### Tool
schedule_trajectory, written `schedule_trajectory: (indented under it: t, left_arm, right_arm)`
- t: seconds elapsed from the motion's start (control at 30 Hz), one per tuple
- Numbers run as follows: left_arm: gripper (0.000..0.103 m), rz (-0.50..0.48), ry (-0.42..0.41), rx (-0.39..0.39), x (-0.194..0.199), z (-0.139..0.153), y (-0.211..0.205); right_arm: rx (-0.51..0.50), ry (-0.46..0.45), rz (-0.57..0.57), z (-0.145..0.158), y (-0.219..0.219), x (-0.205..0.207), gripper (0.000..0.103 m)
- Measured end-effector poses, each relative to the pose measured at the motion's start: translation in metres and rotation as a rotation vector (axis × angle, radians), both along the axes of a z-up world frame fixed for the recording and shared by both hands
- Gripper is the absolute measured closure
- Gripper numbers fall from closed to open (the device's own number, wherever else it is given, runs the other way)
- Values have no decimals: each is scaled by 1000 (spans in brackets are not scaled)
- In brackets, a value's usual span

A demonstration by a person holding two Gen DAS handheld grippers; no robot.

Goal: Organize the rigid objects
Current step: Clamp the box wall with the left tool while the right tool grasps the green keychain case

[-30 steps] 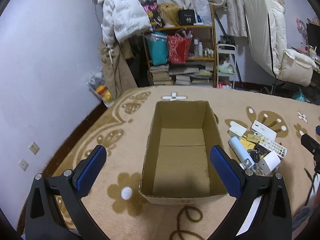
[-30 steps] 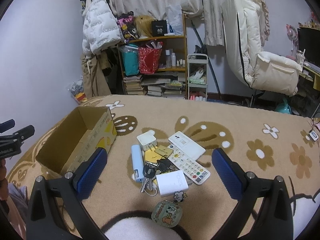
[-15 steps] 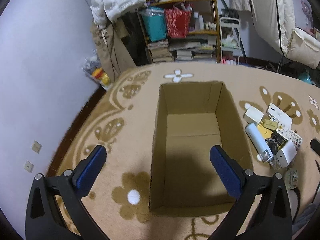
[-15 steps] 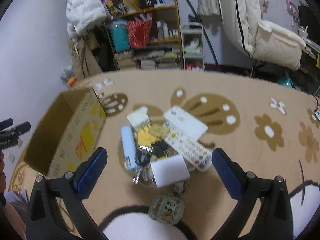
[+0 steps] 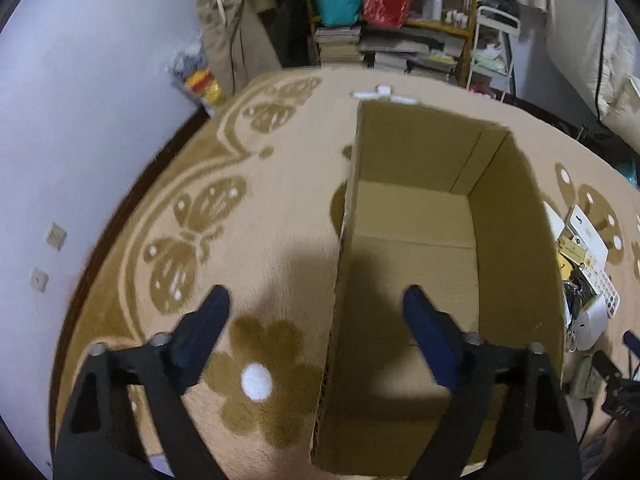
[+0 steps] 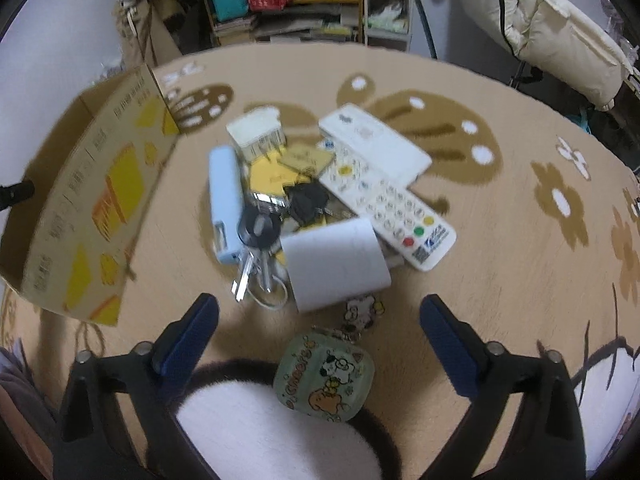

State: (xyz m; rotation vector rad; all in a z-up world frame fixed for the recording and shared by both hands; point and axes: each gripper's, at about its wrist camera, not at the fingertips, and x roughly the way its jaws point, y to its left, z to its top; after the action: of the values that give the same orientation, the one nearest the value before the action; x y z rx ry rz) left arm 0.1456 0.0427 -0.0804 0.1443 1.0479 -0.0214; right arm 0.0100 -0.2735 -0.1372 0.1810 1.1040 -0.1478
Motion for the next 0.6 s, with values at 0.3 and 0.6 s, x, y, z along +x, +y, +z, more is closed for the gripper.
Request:
schedule_trajectory:
  t: [0.3, 0.6]
  left_arm:
    - [72, 17, 152, -38, 11, -28, 5]
    - [87, 18, 163, -48, 10, -30, 4]
  right_arm:
    - [27, 132, -14, -24, -2, 1, 3]
    - [27, 246, -9, -45, 1, 2, 33]
